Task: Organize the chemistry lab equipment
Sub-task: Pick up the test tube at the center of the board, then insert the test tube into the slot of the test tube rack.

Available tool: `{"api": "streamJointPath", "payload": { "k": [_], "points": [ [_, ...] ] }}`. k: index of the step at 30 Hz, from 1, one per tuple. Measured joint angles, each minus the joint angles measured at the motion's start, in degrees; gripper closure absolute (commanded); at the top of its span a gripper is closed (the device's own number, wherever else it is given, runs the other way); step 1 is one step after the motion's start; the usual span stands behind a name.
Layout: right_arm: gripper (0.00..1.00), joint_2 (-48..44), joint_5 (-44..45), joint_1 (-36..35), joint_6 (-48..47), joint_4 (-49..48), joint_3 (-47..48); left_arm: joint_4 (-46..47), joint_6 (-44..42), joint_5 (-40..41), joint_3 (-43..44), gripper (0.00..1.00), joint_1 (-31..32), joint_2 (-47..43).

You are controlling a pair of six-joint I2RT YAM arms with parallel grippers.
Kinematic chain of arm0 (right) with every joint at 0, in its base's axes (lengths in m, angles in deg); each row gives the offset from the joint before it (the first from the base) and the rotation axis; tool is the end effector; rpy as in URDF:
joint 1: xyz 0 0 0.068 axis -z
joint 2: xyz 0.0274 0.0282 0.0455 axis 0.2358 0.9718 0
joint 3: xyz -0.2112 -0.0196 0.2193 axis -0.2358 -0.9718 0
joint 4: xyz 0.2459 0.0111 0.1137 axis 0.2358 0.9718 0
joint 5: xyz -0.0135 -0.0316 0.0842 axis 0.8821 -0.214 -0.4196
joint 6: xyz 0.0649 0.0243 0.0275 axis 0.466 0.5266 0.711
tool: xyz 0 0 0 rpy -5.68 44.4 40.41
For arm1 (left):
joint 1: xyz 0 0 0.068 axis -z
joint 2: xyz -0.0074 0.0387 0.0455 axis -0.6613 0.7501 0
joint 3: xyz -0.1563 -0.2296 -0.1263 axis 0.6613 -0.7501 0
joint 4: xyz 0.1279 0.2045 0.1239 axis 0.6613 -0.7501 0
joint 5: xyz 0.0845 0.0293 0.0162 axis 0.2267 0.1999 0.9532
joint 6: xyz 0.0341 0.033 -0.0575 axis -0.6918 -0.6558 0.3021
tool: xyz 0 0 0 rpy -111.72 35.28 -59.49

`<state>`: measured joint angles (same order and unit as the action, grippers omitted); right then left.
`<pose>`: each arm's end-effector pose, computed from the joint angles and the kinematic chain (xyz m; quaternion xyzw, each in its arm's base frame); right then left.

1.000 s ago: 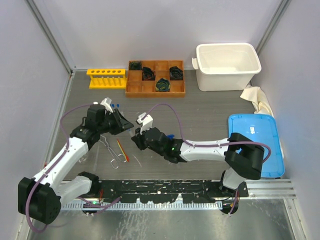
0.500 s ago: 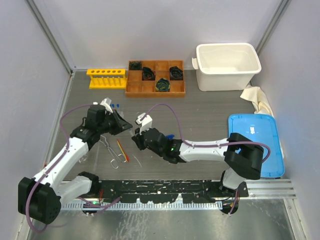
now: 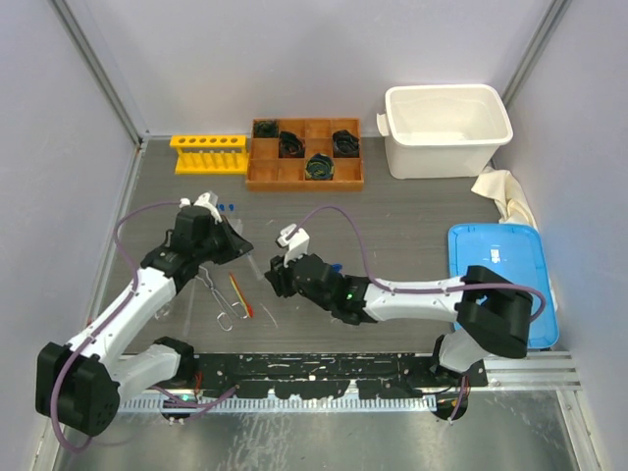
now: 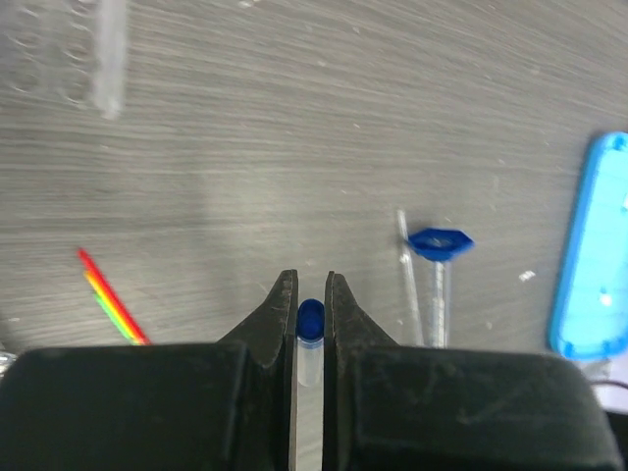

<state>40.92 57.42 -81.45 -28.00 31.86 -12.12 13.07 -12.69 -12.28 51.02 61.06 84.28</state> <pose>0.1588 0.3353 0.2452 -0.2428 0.7749 0.2948 0.5036 0.2184 -0.0899 0.2624 -0.1240 0.8866 -0.2899 0.3385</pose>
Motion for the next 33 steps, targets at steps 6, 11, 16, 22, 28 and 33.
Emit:
{"api": "streamJointPath", "payload": {
  "k": [6, 11, 16, 22, 28, 33],
  "points": [
    [0.62, -8.7, 1.0, -0.5, 0.2, 0.2, -5.8, -1.1, -4.9, 10.7, 2.7, 1.00, 0.0, 3.1],
    [0.62, -11.4, 3.0, -0.5, 0.5, -0.1, -8.5, 2.4, -7.5, 22.7, 4.2, 1.00, 0.0, 3.2],
    [0.62, -11.3, 3.4, -0.5, 0.9, 0.1, -9.9, 11.8, -11.0, 36.2, 1.9, 1.00, 0.0, 3.1],
    [0.63, -11.1, 3.5, -0.5, 1.4, -0.2, -10.6, 27.9, -19.0, 47.2, -5.2, 1.00, -0.1, 2.7],
    [0.63, -10.2, 3.4, -0.4, 1.4, -0.7, -11.5, 41.3, -25.2, 51.0, -5.5, 1.00, -1.2, 7.8],
    [0.63, -10.0, 3.4, 0.2, 1.4, -1.2, -12.2, 46.9, -27.8, 51.0, -4.3, 1.00, -2.0, 15.3]
  ]
}}
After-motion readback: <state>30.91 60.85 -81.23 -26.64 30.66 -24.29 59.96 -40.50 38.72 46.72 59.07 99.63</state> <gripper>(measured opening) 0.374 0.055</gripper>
